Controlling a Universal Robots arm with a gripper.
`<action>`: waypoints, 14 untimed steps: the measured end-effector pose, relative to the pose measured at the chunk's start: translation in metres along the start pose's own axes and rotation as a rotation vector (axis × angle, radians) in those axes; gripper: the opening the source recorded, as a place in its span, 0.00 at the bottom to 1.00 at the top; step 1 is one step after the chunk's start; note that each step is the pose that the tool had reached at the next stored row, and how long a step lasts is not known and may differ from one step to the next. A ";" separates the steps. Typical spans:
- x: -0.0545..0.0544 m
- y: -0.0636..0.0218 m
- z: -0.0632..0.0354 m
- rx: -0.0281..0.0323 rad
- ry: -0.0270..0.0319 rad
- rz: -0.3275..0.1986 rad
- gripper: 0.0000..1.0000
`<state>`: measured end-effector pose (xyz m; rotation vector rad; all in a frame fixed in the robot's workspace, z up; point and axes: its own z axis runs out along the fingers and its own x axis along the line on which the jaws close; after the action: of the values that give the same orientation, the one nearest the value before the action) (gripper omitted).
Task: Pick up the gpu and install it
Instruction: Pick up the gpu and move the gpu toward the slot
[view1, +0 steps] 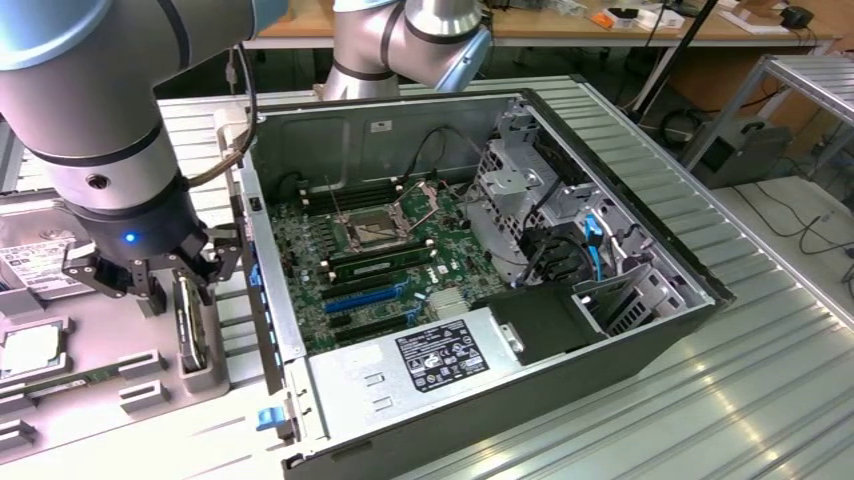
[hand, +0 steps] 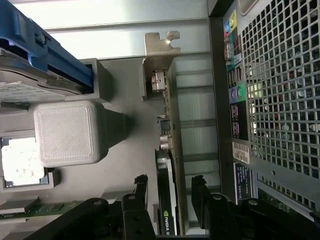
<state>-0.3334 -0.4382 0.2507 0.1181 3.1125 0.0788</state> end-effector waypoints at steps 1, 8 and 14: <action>0.000 0.0000 0.0005 0.0000 0.0000 0.000 0.48; 0.000 -0.0003 0.0060 0.0000 0.0000 0.000 0.48; 0.000 -0.0005 0.0094 0.0002 0.0002 0.000 0.48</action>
<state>-0.3334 -0.4382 0.2414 0.1181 3.1127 0.0785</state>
